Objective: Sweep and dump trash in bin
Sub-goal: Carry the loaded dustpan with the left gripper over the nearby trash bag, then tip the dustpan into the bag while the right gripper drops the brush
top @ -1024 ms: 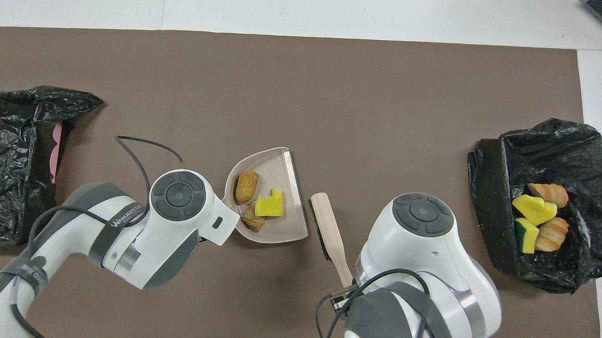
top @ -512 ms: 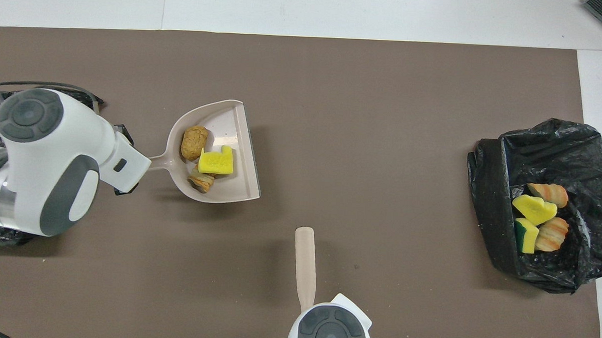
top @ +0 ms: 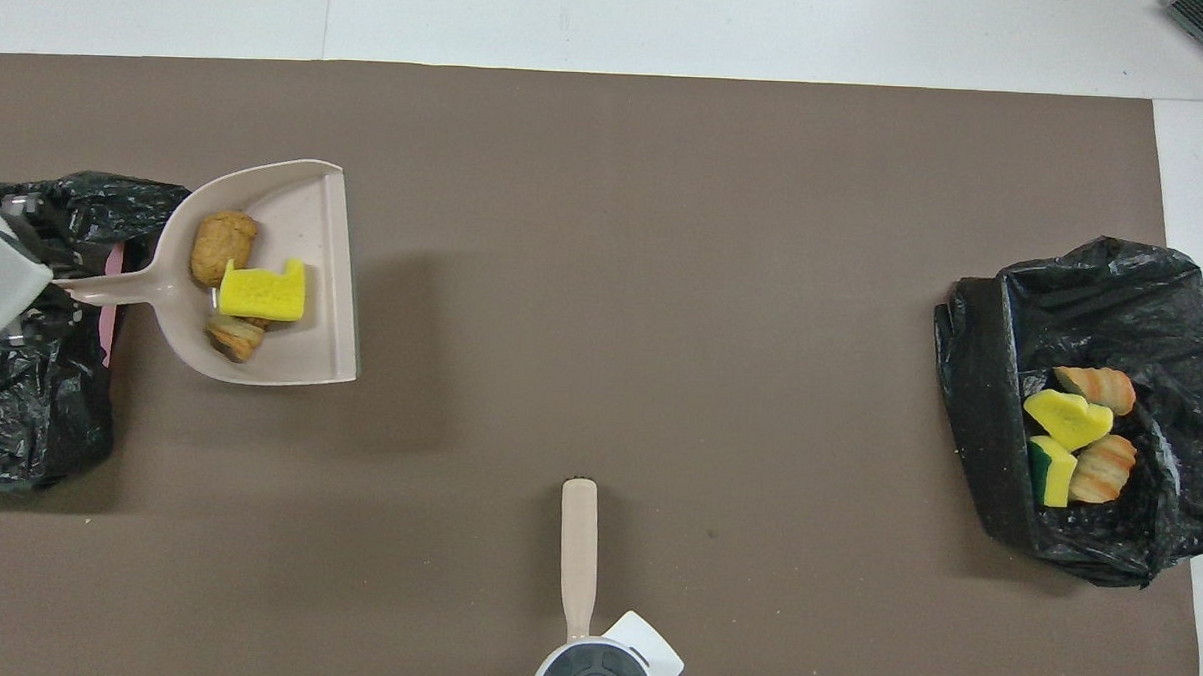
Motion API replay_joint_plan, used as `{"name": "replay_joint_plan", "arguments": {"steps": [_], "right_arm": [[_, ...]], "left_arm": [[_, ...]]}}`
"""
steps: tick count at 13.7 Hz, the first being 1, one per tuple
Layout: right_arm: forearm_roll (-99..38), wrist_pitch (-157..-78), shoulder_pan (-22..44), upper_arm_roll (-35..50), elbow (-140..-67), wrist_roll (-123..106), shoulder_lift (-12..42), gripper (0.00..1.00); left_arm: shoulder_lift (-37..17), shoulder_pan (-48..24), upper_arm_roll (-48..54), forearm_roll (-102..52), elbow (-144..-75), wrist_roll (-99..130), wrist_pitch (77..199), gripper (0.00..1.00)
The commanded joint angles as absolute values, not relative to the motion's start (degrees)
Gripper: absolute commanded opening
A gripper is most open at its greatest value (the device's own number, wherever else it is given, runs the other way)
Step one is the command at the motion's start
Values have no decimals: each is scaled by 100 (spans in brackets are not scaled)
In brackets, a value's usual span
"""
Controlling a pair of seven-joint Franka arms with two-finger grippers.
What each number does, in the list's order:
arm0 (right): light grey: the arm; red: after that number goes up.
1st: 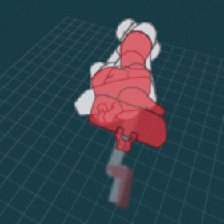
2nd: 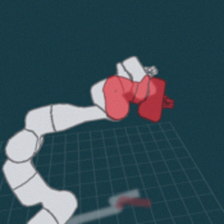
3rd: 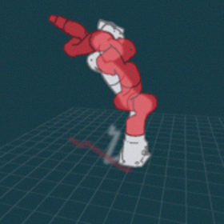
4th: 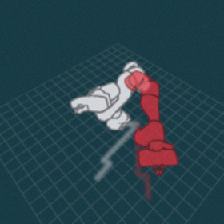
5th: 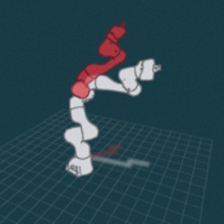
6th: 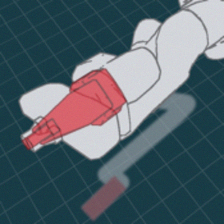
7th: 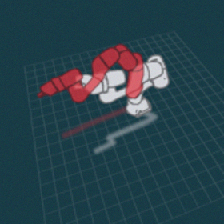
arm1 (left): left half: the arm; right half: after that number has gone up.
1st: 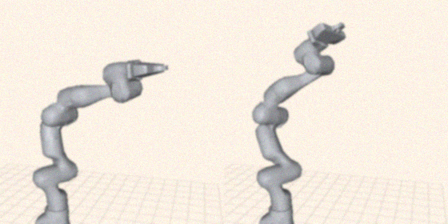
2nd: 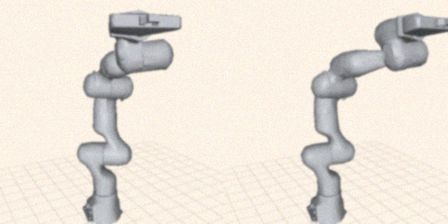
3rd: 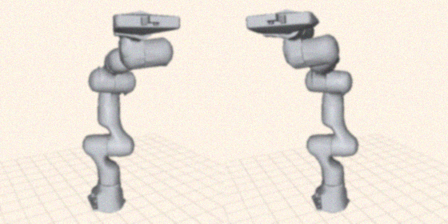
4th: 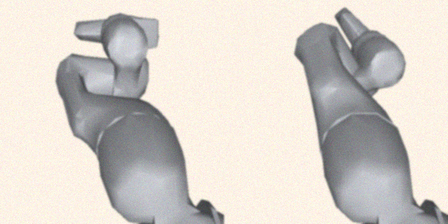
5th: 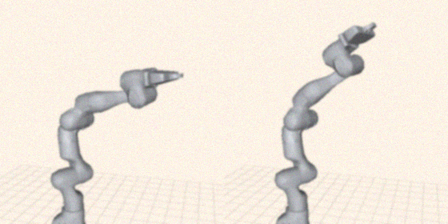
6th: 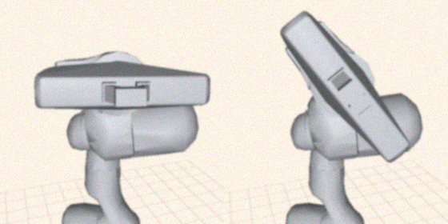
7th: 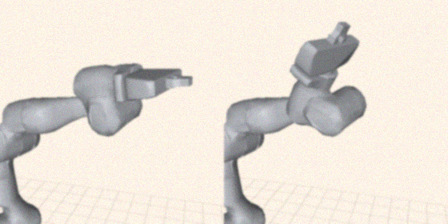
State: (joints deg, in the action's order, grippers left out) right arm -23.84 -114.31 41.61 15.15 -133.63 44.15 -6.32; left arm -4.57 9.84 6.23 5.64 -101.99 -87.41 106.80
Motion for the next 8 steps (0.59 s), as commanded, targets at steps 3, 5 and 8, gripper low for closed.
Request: {"name": "replay_joint_plan", "arguments": {"steps": [3,5,8], "right_arm": [[-2531,-11804,4280,1503,-13447,4615,-343,4],[-2540,-11786,4272,1503,-13439,4527,-325,31],[-2531,-11795,4280,1503,-13412,4255,-316,100]], "left_arm": [[-966,1975,694,694,-9247,-10043,10292,0],[-1019,2485,694,825,-9150,-10510,10379,0],[-1098,3013,677,1106,-9105,-11326,10905,0]]}}
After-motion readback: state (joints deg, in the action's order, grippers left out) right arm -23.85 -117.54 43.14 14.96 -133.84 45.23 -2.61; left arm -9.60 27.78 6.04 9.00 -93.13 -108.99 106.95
